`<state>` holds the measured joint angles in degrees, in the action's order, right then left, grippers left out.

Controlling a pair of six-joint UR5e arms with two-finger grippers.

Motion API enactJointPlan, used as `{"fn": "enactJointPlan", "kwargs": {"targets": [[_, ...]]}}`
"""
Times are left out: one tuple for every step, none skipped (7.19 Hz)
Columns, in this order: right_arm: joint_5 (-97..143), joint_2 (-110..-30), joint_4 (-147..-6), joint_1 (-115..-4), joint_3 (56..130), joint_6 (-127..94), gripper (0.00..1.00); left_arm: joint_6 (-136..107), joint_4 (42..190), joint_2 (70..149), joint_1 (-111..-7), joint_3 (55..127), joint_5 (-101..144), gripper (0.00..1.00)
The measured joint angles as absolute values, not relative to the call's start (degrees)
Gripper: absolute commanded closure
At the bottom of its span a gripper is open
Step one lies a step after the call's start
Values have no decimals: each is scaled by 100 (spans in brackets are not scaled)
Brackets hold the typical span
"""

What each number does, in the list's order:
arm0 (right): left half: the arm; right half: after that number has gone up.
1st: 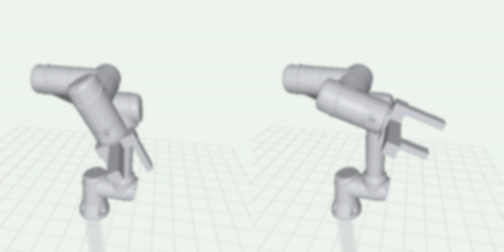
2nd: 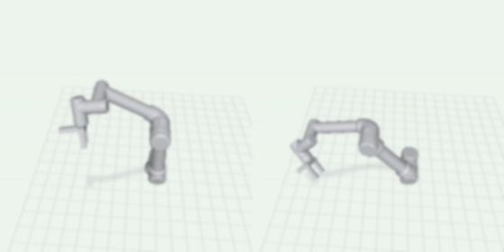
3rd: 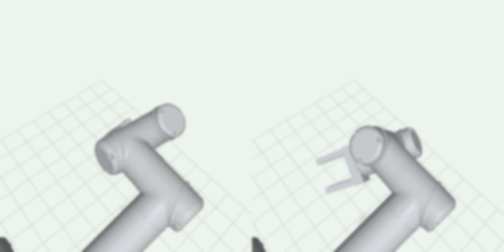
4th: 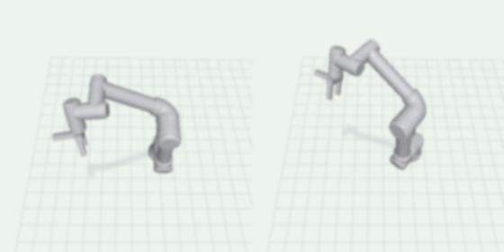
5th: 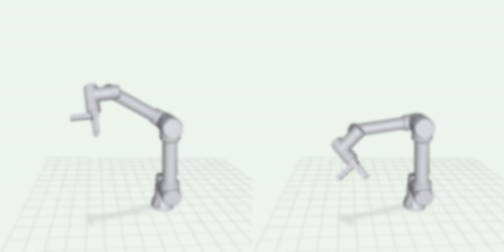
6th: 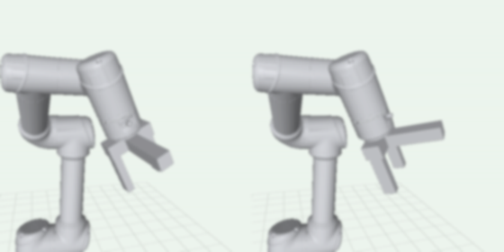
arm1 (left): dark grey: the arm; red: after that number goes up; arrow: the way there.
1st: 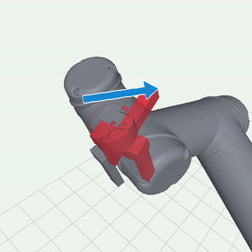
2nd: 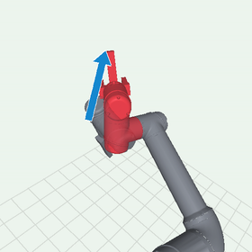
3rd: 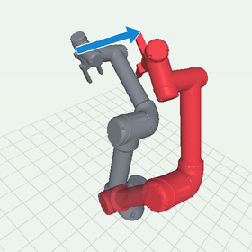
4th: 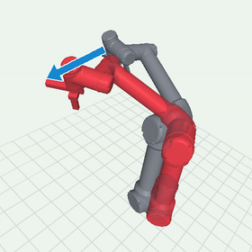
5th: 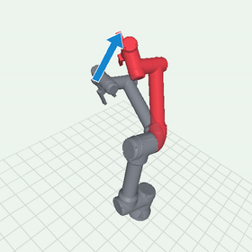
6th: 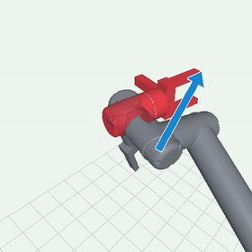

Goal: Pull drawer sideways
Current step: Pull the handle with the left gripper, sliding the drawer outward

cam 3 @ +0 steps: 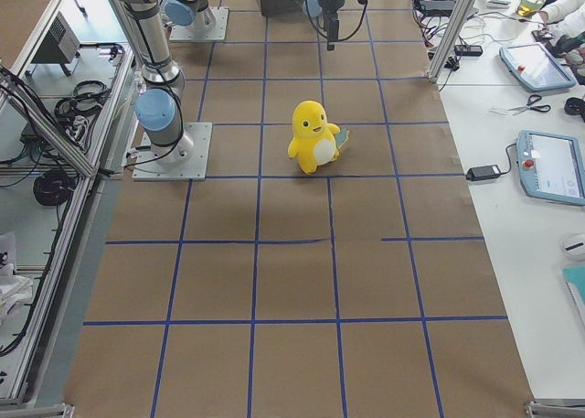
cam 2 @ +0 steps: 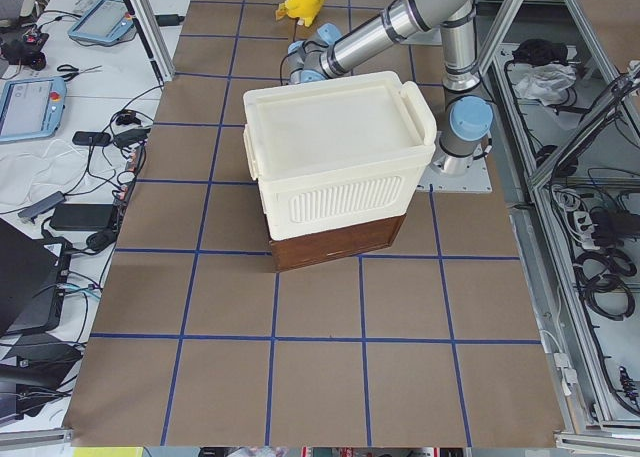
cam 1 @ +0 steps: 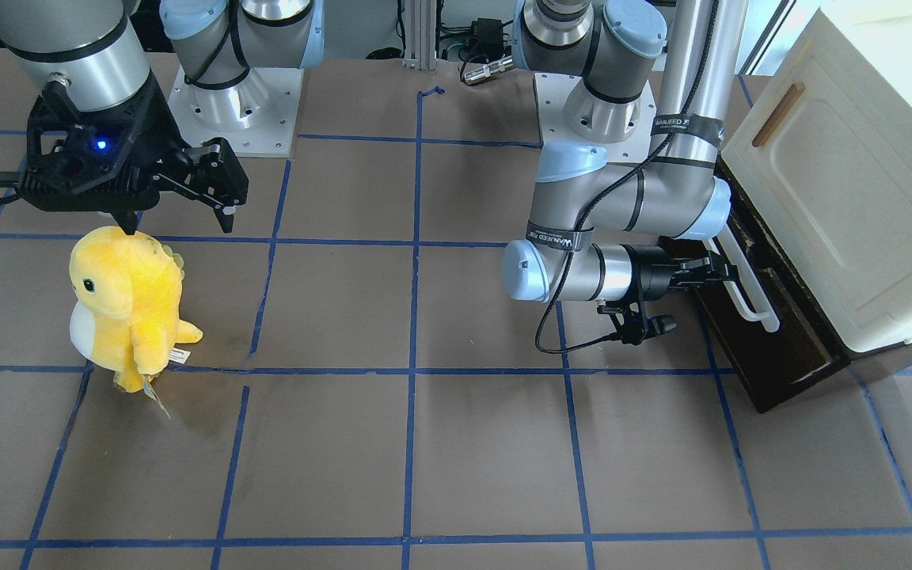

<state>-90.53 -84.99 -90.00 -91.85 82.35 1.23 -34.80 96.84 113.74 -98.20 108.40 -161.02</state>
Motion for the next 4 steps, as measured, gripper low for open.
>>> {"fn": "enactJointPlan", "kwargs": {"targets": [[-9053,-8499,-9000,-9185,8235,125,0,-3481,9680,11381,-9860,10834,-16102,76],[-9053,-8499,-9000,-9185,8235,127,0,-3480,9678,11386,-9888,10831,-16102,76],[-9053,-8499,-9000,-9184,8236,125,0,-3482,9677,11389,-9919,10829,-16100,76],[-9053,-8499,-9000,-9184,8235,124,0,-3489,9677,11390,-9949,10825,-16096,76]]}}
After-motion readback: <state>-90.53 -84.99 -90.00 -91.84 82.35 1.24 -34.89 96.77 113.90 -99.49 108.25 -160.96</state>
